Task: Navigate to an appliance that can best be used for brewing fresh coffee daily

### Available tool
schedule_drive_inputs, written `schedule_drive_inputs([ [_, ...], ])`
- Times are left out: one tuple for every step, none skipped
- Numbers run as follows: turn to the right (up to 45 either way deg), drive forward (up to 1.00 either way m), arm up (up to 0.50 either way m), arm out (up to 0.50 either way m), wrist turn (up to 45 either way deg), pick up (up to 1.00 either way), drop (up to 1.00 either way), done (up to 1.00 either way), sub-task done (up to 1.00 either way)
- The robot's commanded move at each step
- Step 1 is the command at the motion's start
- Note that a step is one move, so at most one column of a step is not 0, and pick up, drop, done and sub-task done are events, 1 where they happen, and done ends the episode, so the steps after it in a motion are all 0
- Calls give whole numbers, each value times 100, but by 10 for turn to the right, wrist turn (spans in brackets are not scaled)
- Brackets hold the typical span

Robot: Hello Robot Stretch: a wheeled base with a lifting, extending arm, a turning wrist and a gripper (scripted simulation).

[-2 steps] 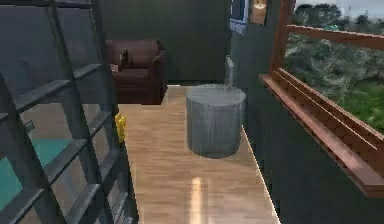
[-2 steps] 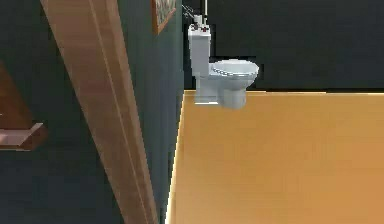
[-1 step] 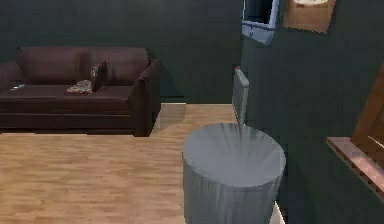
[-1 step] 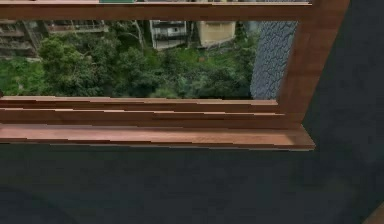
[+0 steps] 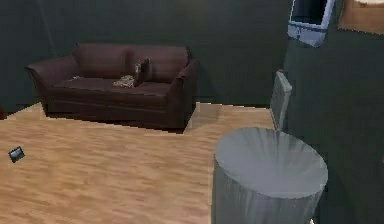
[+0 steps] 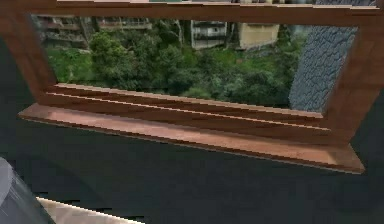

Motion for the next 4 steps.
schedule_drive_inputs([
  [-30,0,0,0,0,0,0,0,0],
  [0,15,0,0,0,0,0,0,0],
  [-390,0,0,0,0,0,0,0,0],
  [0,70,0,0,0,0,0,0,0],
])
